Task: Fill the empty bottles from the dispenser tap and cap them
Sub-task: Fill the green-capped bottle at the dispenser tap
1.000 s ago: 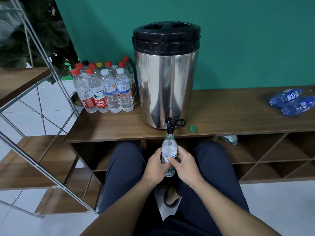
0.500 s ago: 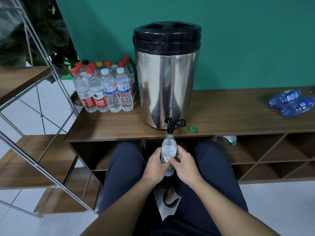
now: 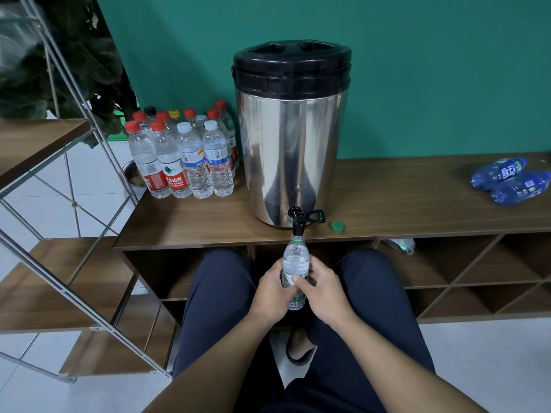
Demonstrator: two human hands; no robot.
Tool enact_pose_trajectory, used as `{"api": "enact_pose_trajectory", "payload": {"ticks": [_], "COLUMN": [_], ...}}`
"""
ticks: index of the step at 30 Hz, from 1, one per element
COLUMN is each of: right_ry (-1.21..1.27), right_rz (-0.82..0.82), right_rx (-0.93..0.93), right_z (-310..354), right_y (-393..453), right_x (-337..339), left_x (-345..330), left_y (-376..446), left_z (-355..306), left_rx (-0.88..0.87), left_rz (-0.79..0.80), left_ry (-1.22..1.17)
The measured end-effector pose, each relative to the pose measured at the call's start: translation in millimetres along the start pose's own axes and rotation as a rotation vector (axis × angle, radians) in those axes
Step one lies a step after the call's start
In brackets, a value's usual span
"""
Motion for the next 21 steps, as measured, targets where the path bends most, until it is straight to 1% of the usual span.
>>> {"api": "enact_pose_trajectory", "payload": {"ticks": [21], "right_ry": [0.011], "right_rz": [0.006], "right_rx": [-0.013], "right_z": [2.6], "right_y": [-1.2], "right_x": [1.0], "left_x": [-0.5], "left_y": [2.6], "left_z": [1.5], "left_rx": [-0.003], "left_rz": [-0.019], "left_ry": [0.016]}}
Point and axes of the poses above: each hand's wrist, its own y-axis towards the middle knuckle, its own x-axis out of the back of the hand, z = x × y, the point moved 3 cm from there along y, towards the middle knuckle, and after that the axes turned 14 degrees about z, right-handed, at the moved point
